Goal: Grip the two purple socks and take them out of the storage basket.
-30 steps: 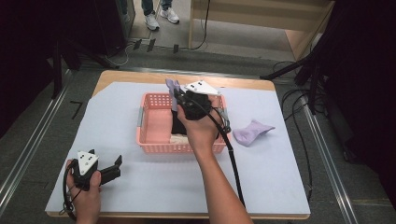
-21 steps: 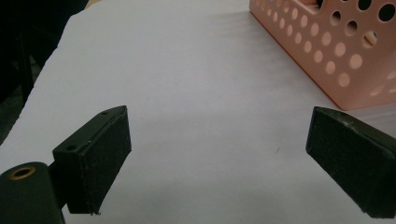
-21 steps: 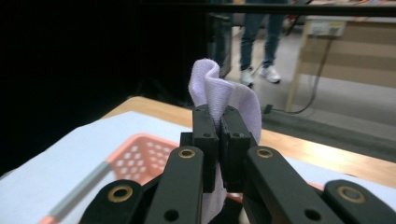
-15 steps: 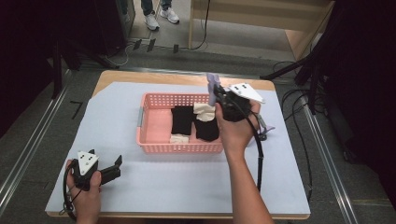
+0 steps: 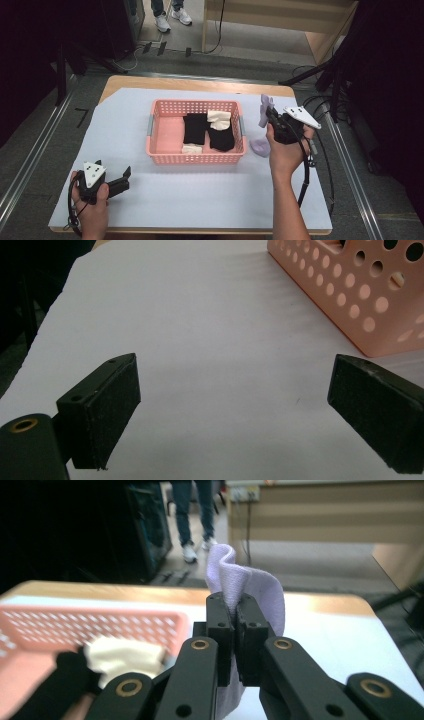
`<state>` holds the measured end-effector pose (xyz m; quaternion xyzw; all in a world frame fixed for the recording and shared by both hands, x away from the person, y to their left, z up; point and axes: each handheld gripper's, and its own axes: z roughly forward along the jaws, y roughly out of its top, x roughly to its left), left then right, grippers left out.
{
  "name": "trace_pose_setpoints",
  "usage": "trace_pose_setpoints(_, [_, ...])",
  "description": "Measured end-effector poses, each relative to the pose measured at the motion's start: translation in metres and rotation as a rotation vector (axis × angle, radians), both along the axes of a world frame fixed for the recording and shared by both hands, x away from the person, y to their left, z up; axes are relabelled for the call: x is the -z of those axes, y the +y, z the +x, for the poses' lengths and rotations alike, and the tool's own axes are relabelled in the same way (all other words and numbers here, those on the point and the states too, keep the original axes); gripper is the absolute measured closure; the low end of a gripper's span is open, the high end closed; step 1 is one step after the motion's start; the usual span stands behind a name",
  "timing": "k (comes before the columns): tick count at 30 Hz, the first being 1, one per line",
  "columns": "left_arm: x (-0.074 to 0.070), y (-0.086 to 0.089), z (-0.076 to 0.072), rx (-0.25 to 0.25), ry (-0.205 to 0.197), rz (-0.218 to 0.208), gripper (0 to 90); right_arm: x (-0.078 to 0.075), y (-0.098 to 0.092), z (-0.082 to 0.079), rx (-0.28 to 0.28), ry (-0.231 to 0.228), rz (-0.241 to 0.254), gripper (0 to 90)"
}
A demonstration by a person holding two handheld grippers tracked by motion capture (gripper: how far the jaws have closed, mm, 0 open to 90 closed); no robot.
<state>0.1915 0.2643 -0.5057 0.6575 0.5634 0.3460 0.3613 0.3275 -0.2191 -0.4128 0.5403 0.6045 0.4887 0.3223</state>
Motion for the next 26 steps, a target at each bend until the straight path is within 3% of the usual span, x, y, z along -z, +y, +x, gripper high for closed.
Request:
trace_pose_setpoints(3, [0.000,0.000,0.000,-0.001,-0.001,-0.001,7.6,0.022,-0.014,-0.003,0.031,0.046,-0.011,87.5])
trace_pose_setpoints(10, [0.000,0.000,0.000,-0.001,-0.001,-0.002,7.6,0.045,-0.022,-0.006,0.046,0.100,-0.021,86.8])
trace_pose_setpoints(12, [0.000,0.000,0.000,-0.003,-0.004,-0.004,7.6,0.053,-0.026,-0.008,0.029,0.115,0.006,74.6])
trace_pose_setpoints(13, [0.000,0.000,0.000,-0.003,-0.004,-0.004,7.6,0.053,-0.026,-0.008,0.029,0.115,0.006,74.6])
trace_pose_setpoints(14, [0.000,0.000,0.000,-0.003,-0.005,-0.006,7.6,0.055,-0.027,-0.009,0.016,0.115,0.028,68.6])
trace_pose_setpoints(15, [0.000,0.001,0.000,-0.003,-0.007,-0.007,7.6,0.057,-0.027,-0.012,0.002,0.119,0.032,57.2])
trace_pose_setpoints(18, [0.000,0.001,0.000,-0.004,-0.006,-0.009,7.6,0.059,-0.030,-0.019,-0.027,0.113,0.033,45.2])
trace_pose_setpoints(21, [0.000,0.001,0.000,-0.005,-0.005,-0.007,7.6,0.061,-0.036,-0.029,-0.025,0.089,0.048,36.6])
trace_pose_setpoints(26, [0.000,0.000,0.000,-0.006,-0.006,-0.008,7.6,0.064,-0.046,-0.044,-0.032,0.058,0.082,32.8])
